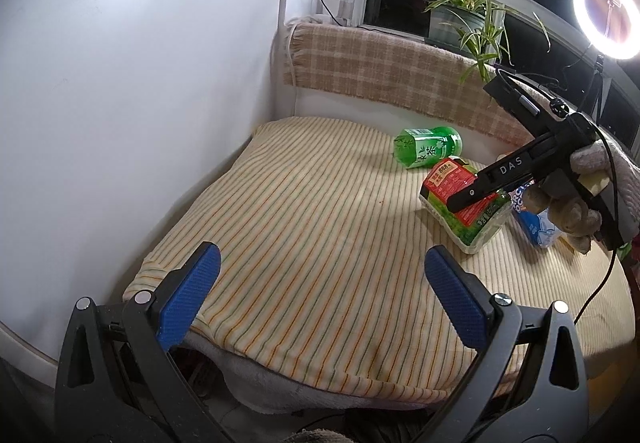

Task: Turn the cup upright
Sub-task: 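Close the right gripper around the bottle's middle and lift it, then rotate the held bottle upright with the right gripper while the left gripper approaches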

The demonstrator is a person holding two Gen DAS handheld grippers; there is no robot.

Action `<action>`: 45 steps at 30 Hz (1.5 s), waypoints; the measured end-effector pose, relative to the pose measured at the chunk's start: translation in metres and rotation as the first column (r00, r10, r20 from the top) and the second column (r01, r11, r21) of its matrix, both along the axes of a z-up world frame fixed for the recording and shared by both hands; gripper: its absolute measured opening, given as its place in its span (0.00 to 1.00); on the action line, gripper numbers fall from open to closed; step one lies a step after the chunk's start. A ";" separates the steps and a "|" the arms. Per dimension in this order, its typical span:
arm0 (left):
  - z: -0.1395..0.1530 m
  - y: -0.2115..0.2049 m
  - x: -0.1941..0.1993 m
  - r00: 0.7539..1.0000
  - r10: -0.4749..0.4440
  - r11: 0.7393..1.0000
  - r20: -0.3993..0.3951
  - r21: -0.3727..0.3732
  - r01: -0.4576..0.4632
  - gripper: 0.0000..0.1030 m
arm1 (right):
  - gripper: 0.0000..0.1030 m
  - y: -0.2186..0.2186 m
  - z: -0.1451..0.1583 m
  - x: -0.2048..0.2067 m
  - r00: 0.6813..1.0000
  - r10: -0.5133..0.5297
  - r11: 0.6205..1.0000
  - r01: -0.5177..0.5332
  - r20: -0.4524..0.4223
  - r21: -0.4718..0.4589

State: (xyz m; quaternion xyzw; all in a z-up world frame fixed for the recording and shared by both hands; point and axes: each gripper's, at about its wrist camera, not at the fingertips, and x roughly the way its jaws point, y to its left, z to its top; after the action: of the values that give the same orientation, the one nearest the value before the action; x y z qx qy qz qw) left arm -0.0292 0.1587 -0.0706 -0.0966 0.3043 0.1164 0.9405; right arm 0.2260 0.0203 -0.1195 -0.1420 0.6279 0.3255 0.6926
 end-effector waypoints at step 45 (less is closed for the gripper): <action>0.012 -0.125 0.028 0.960 -0.280 0.960 0.028 -0.010 0.281 1.00 | 0.85 -0.285 0.000 -0.091 0.750 -0.644 0.683 0.654 -0.154 0.325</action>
State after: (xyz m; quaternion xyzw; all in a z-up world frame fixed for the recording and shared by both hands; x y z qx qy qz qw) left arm -0.0015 0.0336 -0.0590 -0.0603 0.3031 -0.0213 0.9508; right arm 0.1350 -0.2652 -0.1195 0.2225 0.5765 0.1701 0.7676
